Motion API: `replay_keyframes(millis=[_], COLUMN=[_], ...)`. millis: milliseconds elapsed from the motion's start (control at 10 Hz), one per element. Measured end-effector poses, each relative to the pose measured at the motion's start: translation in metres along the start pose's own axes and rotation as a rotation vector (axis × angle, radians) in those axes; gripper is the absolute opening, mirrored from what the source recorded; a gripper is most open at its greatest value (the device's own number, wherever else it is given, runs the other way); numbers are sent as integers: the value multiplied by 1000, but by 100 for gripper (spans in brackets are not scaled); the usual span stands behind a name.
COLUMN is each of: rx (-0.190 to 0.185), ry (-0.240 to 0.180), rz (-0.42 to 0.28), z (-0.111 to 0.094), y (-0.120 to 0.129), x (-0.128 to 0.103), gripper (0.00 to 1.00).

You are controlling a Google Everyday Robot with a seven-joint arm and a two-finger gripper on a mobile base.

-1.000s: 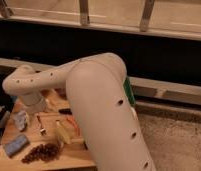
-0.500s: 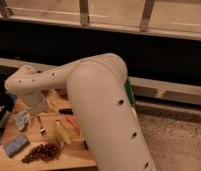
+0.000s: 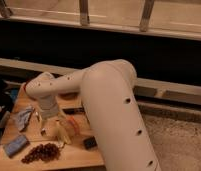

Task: Place banana in metal cup

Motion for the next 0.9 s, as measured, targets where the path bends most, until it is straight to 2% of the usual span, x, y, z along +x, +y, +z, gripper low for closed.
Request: replay_keyframes(millis=[300,700,900], rx=[-37,-40,-28], ry=[43,106,120], rz=[-10,-13,3], z=[21,43,44], y=[11,16,8], x=[-1,-3,-1], gripper=[80,80,80])
